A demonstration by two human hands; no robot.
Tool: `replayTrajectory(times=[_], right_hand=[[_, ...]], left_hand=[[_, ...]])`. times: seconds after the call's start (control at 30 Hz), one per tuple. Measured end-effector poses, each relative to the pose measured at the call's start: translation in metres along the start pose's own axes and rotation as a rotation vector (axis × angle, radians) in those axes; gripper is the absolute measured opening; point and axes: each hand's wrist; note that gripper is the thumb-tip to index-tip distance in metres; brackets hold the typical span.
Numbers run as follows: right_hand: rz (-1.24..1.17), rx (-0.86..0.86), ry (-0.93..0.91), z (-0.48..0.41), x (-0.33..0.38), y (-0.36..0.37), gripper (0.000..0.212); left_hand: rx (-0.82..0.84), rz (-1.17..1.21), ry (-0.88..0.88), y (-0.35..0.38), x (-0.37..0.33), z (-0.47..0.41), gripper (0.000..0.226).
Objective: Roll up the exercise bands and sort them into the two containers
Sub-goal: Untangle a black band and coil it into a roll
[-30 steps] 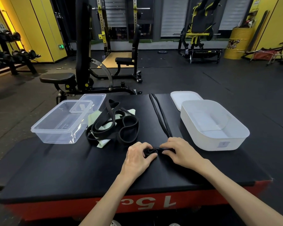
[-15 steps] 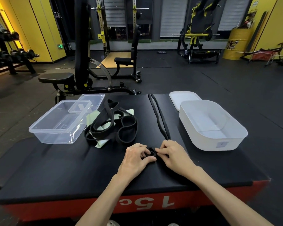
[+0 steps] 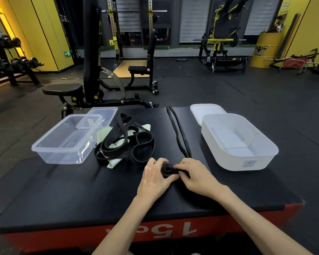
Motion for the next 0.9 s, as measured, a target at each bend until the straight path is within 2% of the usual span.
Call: replayTrajectory(times=[0.17, 0.27, 0.47, 0.6, 0.77, 0.83, 0.9], right_hand=[[-0.06, 0.008, 0.049, -0.009, 0.002, 0.002, 0.026], [-0.095, 0.015, 0.029, -0.007, -0.002, 0.003, 0.025], [-0.033, 0.033, -0.073, 0.002, -0.006, 0.005, 0.03], [-0.011, 0.026, -0.103, 0.003, -0.006, 0.006, 0.027], [-0.028, 0.081, -0.103, 0.004, -0.017, -0.001, 0.033], [-0.004, 0.054, -0.085, 0.003, -0.023, 0.0, 0.037], [0.013, 0.003, -0.08, 0.002, -0.024, 0.004, 0.033]], left_hand=[[-0.013, -0.048, -0.01, 0.003, 0.001, 0.001, 0.047], [0.022, 0.0, 0.045, 0.002, 0.005, -0.002, 0.052], [0.22, 0.16, 0.153, -0.016, 0.015, -0.007, 0.04], [0.303, 0.169, 0.217, -0.025, 0.02, -0.014, 0.043], [0.211, 0.135, 0.226, -0.02, 0.019, -0.014, 0.036], [0.171, 0.125, 0.226, -0.018, 0.019, -0.012, 0.033], [0.127, 0.114, 0.219, -0.017, 0.019, -0.009, 0.031]])
Point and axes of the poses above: each hand's wrist, its own z-axis away from the middle knuckle, its own y-axis out of the palm, x = y × z, and after that the axes turned 4 degrees about -y, right-handed
